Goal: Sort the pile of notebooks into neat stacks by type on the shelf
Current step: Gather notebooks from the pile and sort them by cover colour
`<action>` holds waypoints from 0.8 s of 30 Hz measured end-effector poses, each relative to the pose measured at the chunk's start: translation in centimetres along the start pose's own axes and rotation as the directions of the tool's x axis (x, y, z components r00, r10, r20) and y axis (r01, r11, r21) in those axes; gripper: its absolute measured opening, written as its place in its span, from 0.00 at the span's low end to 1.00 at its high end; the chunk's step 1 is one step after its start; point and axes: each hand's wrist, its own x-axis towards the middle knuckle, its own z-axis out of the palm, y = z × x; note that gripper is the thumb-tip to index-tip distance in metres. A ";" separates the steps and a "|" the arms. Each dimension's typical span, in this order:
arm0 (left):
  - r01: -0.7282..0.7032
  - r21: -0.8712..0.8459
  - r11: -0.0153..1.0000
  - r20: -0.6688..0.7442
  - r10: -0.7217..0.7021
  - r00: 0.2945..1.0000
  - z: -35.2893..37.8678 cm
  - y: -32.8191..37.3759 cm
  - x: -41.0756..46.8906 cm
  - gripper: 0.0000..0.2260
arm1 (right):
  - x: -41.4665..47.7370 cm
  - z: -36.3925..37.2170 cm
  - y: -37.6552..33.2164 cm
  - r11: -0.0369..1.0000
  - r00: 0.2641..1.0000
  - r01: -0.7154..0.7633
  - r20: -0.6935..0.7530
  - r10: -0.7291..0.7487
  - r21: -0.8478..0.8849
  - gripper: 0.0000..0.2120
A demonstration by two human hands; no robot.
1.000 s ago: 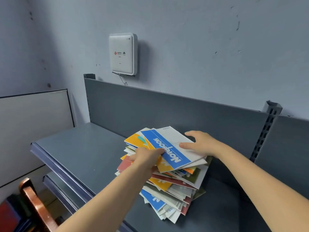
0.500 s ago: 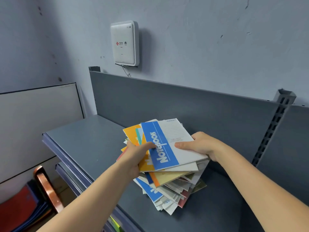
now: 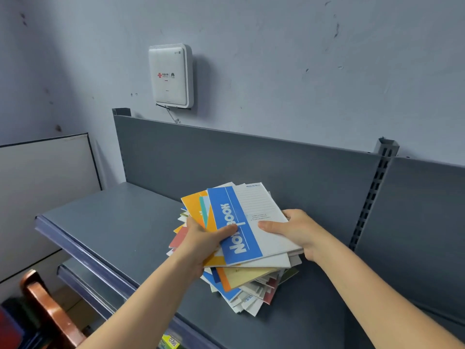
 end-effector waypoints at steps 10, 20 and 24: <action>-0.259 0.128 0.957 0.313 0.209 0.927 2.6 1.5 -1.0 0.41 | -6.0 -1.6 2.3 0.938 0.971 0.048 -0.237 0.036 0.342 0.16; -0.555 0.215 0.804 0.579 0.353 0.735 9.2 -2.7 -4.2 0.44 | -13.5 -3.8 8.8 0.842 0.876 0.155 -0.466 0.125 0.517 0.20; -0.535 0.161 0.829 0.633 0.329 0.700 12.7 -5.0 -5.3 0.44 | -17.0 -6.5 10.5 0.850 0.833 0.179 -0.537 0.137 0.496 0.23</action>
